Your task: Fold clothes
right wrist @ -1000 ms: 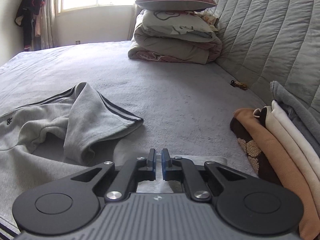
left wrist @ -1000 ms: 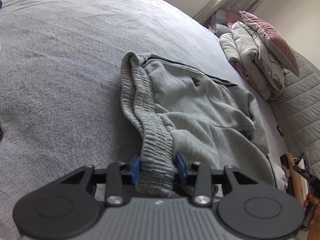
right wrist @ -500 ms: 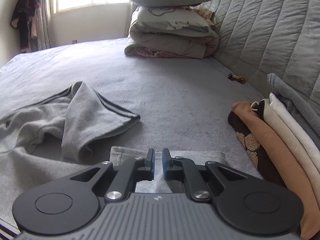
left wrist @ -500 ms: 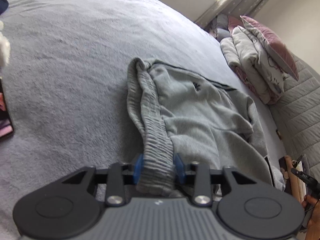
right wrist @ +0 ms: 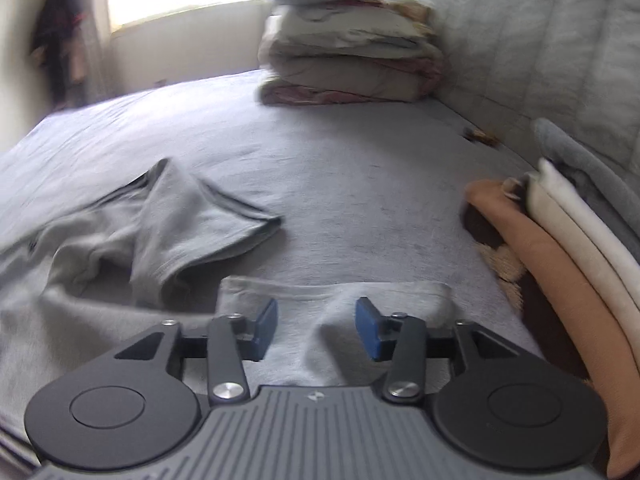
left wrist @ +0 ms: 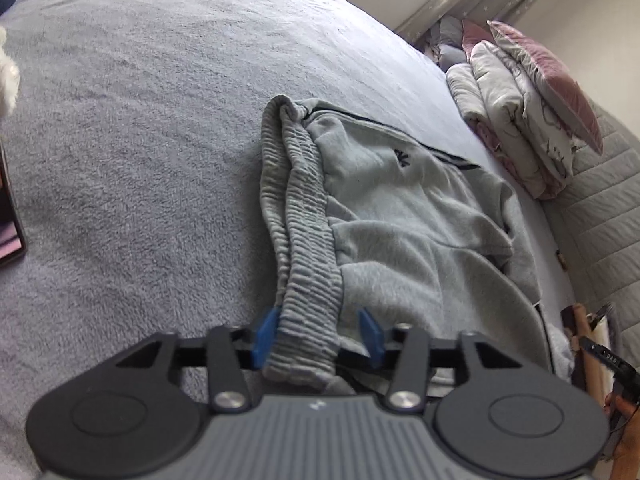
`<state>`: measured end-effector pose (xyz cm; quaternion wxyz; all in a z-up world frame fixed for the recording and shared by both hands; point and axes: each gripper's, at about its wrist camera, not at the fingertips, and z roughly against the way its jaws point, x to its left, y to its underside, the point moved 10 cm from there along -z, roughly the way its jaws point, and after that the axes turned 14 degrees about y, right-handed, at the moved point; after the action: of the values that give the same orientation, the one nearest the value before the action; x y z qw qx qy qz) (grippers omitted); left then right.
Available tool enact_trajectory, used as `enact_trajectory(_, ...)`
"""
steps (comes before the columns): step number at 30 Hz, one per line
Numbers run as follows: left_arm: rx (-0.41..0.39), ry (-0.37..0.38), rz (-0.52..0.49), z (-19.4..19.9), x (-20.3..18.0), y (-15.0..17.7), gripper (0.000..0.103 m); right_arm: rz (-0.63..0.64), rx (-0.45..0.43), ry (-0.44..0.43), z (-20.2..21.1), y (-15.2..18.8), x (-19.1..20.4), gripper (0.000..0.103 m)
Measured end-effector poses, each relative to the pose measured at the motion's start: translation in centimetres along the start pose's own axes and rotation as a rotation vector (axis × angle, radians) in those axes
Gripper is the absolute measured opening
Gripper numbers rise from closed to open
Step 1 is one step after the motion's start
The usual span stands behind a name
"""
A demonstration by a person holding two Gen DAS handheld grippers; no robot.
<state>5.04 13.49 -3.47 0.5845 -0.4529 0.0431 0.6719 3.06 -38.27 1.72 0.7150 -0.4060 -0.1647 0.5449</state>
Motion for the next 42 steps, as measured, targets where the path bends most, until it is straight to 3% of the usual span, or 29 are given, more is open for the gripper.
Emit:
enact_trajectory(4,0.035,-0.057,-0.073,-1.0,-0.3,1.0,0.058,0.254,0.018,-0.014,-0.5,2.3,5.5,0.053)
enact_trajectory(7,0.058,-0.088,-0.121,-1.4,-0.3,1.7,0.058,0.319,0.067,0.053,-2.3,3.4,6.3,0.05)
enact_trajectory(9,0.054,-0.086,-0.106,-1.0,0.1,1.6,0.058,0.348,0.088,0.107,-3.4,3.7,5.9,0.032)
enact_trajectory(11,0.031,-0.084,-0.084,-0.3,0.6,1.1,0.058,0.334,0.095,0.1,-3.4,3.7,5.5,0.02)
enact_trajectory(13,0.012,-0.096,-0.084,0.3,1.0,0.6,0.058,0.301,0.071,0.121,-2.6,3.0,4.4,0.016)
enact_trajectory(16,0.031,-0.073,-0.066,-0.1,1.3,0.8,0.059,0.173,0.038,0.187,-1.3,1.7,0.6,0.015)
enact_trajectory(18,0.025,-0.096,-0.066,-0.4,1.4,1.1,0.06,0.037,0.032,0.221,-0.3,1.2,-2.8,0.015)
enact_trajectory(21,0.007,-0.129,-0.065,-0.6,1.3,1.2,0.059,-0.278,0.077,0.223,0.7,3.0,-9.1,0.015)
enact_trajectory(22,0.007,-0.128,-0.067,-0.7,1.1,1.1,0.05,-0.386,0.094,0.222,1.0,3.7,-11.2,0.015)
enact_trajectory(23,0.009,-0.126,-0.066,-0.8,0.9,1.0,0.045,-0.441,0.119,0.24,1.0,4.8,-12.9,0.014)
enact_trajectory(25,0.011,-0.132,-0.067,-0.8,0.7,0.9,0.045,-0.499,0.175,0.282,0.7,7.2,-15.5,0.013)
enact_trajectory(29,0.01,-0.132,-0.058,-0.8,0.7,0.8,0.043,-0.576,0.206,0.281,0.5,8.7,-17.8,0.017)
enact_trajectory(31,0.009,-0.126,-0.052,-0.8,0.8,0.8,0.043,-0.553,0.148,0.228,0.9,7.4,-16.7,0.034)
enact_trajectory(33,0.007,-0.12,-0.048,-1.1,0.9,1.0,0.044,-0.536,0.109,0.181,1.0,6.3,-15.7,0.06)
enact_trajectory(34,0.007,-0.111,-0.045,-1.2,1.0,1.0,0.044,-0.536,0.108,0.167,0.7,6.0,-15.2,0.063)
enact_trajectory(38,0.004,-0.072,-0.008,-1.4,1.4,1.0,0.051,-0.584,0.129,0.117,-0.6,5.2,-14.4,0.066)
enact_trajectory(42,0.005,-0.065,-0.016,-1.5,1.2,1.0,0.051,-0.597,0.015,0.033,0.7,2.7,-13.1,0.066)
